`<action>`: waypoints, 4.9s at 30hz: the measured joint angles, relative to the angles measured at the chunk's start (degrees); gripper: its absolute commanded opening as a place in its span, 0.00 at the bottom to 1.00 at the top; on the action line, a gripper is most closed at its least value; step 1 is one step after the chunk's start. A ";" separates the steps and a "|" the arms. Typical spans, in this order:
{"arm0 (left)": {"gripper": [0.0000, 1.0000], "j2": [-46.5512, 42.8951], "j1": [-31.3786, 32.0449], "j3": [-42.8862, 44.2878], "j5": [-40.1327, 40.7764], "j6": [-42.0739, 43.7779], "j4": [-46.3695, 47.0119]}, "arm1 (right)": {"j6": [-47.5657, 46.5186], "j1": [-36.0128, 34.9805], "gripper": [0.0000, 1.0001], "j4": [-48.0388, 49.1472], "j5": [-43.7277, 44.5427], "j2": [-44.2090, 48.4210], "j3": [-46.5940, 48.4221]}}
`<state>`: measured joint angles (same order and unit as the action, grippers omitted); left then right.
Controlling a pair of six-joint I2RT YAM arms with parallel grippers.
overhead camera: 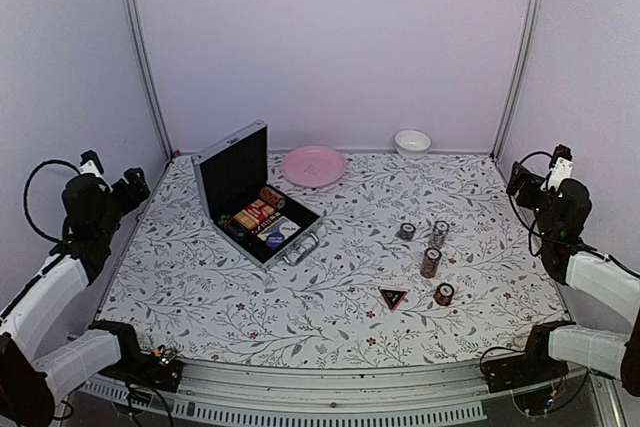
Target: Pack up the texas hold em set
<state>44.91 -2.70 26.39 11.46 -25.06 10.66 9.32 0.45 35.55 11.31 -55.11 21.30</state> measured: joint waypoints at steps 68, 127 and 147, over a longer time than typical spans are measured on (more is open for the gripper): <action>0.97 5.75 0.85 22.71 -10.80 23.56 -16.37 | 16.57 -28.15 0.57 -62.55 3.89 -38.10 38.32; 0.97 4.74 0.94 22.18 -12.57 23.34 -16.00 | 4.87 -51.39 0.02 -15.30 0.15 -64.50 56.37; 0.97 4.61 0.94 21.75 -12.59 23.34 -15.91 | 1.62 -51.41 0.06 -11.47 -0.22 -76.50 65.33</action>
<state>49.52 -1.76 48.14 -1.13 -1.72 -5.26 10.94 -50.96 24.08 11.09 -131.61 86.63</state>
